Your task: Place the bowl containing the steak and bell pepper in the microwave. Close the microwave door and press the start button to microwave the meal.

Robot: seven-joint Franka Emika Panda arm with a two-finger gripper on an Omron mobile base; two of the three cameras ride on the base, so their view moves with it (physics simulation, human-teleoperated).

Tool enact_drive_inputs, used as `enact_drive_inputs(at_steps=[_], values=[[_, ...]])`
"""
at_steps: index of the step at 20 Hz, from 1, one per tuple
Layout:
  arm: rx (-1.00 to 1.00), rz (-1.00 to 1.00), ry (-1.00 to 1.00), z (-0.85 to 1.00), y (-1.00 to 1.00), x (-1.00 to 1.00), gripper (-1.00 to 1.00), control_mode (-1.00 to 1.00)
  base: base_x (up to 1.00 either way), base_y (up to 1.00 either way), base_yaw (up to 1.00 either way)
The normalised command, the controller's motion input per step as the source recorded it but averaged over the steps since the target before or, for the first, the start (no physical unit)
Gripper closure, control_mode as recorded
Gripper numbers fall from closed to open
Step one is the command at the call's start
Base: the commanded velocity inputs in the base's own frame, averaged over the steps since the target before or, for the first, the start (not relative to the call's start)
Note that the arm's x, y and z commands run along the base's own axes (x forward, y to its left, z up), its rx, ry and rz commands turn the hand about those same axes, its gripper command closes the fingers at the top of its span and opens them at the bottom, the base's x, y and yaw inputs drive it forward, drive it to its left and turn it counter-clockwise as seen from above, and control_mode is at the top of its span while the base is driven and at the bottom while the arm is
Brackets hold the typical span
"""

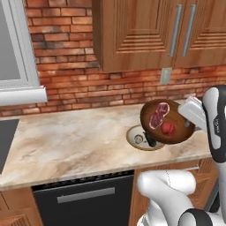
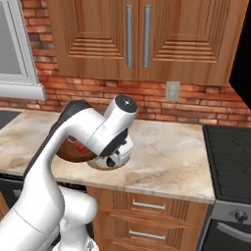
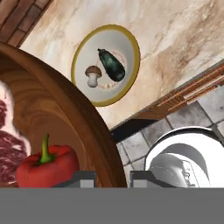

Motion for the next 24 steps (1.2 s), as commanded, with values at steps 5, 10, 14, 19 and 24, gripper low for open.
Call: enact_drive_inputs(at_steps=[5, 10, 14, 19, 24], values=[[0.0, 0.0, 0.0, 0.0, 0.0, 0.0, 1.0, 1.0, -0.81, 0.0, -0.04], [0.0, 0.0, 0.0, 0.0, 0.0, 0.0, 1.0, 1.0, -0.52, -0.13, -0.3], [0.0, 0.0, 0.0, 0.0, 0.0, 0.0, 1.0, 1.0, -0.26, -0.18, -0.5], [0.0, 0.0, 0.0, 0.0, 0.0, 0.0, 1.0, 1.0, -0.24, -0.21, -0.61], [0.0, 0.0, 0.0, 0.0, 0.0, 0.0, 1.0, 1.0, -0.02, -0.36, -0.61]])
